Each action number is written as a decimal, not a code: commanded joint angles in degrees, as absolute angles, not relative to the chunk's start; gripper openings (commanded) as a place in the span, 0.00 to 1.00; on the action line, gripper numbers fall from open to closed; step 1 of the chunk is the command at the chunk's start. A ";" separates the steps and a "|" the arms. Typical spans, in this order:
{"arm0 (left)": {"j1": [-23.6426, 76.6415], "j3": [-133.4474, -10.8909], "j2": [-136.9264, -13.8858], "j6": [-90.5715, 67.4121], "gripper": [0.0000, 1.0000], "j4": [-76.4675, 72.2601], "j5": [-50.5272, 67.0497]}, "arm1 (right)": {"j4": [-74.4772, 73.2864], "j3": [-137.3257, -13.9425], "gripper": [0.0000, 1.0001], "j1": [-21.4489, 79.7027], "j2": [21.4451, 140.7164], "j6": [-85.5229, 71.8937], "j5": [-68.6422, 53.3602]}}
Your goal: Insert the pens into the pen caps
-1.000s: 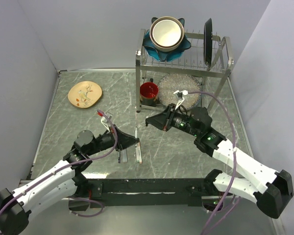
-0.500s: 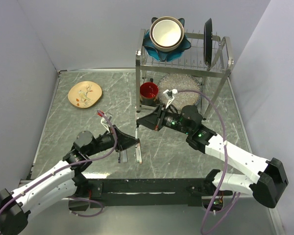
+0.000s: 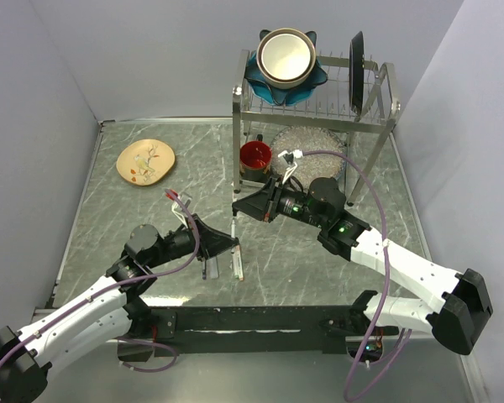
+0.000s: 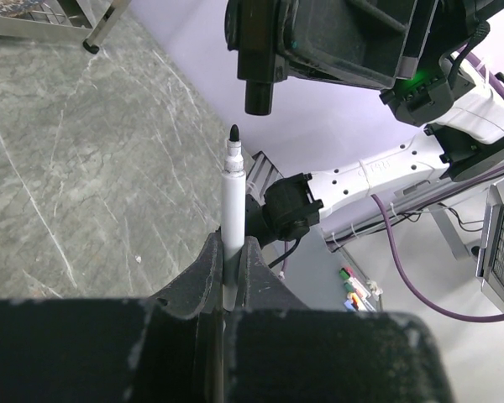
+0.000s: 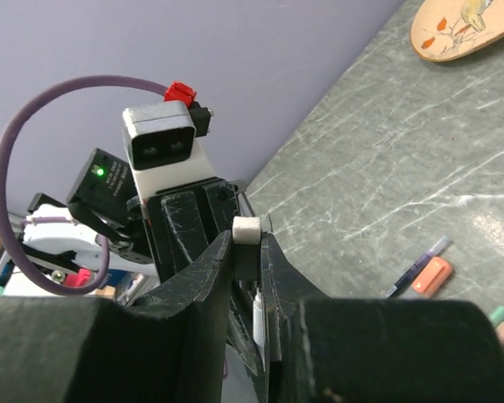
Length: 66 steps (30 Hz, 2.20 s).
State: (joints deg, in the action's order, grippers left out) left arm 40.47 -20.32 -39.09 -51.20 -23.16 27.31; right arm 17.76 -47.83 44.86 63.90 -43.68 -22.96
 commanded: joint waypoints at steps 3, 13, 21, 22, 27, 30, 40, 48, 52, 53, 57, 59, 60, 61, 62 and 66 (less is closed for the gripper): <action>40.69 -22.50 -38.14 -49.84 0.01 -24.61 27.16 | 18.46 -50.80 0.00 45.35 64.25 -42.10 -23.47; 40.69 -22.50 -37.53 -48.78 0.01 -23.47 26.63 | 18.02 -50.36 0.00 45.79 65.13 -42.10 -24.61; 40.69 -22.59 -37.00 -48.34 0.01 -22.42 26.02 | 17.93 -49.75 0.00 46.49 64.95 -41.92 -25.84; 40.69 -22.67 -36.91 -48.17 0.01 -22.33 25.84 | 18.02 -49.05 0.00 46.58 64.60 -41.84 -25.93; 40.69 -23.38 -36.91 -48.34 0.01 -19.88 23.22 | 16.97 -45.71 0.00 47.81 63.37 -40.87 -25.49; 40.69 -23.64 -37.26 -48.34 0.01 -19.86 21.45 | 16.61 -43.43 0.00 48.25 62.49 -40.43 -24.87; 40.43 -27.24 -41.65 -46.85 0.01 -19.95 16.09 | 17.31 -37.71 0.00 53.96 61.44 -41.31 -21.36; 39.20 -30.94 -43.69 -43.95 0.01 -17.49 14.59 | 20.92 -30.51 0.00 61.16 59.15 -41.92 -19.34; 38.58 -31.64 -43.33 -42.89 0.01 -17.49 14.68 | 22.67 -28.04 0.00 63.54 58.62 -42.62 -20.47; 38.50 -31.81 -43.24 -42.28 0.01 -17.49 15.03 | 23.63 -27.43 0.00 63.98 58.88 -42.97 -21.35; 37.62 -29.19 -40.18 -44.03 0.01 -21.34 16.70 | 29.51 -24.18 0.00 65.65 59.68 -44.21 -26.45; 37.53 -28.91 -39.29 -43.51 0.01 -21.36 16.70 | 30.58 -23.56 0.00 66.96 60.20 -44.39 -28.38; 37.53 -29.87 -39.11 -42.98 0.01 -20.75 17.22 | 29.63 -23.90 0.00 67.76 60.47 -44.04 -28.13; 37.53 -30.06 -38.85 -42.63 0.01 -20.74 17.31 | 28.66 -24.34 0.00 68.46 60.90 -42.82 -27.95; 37.53 -30.32 -38.24 -42.54 0.01 -21.09 17.31 | 27.17 -25.04 0.00 69.95 61.87 -42.11 -28.04; 37.44 -30.59 -36.74 -42.01 0.01 -20.48 15.91 | 23.57 -26.89 0.00 73.12 64.59 -40.52 -27.08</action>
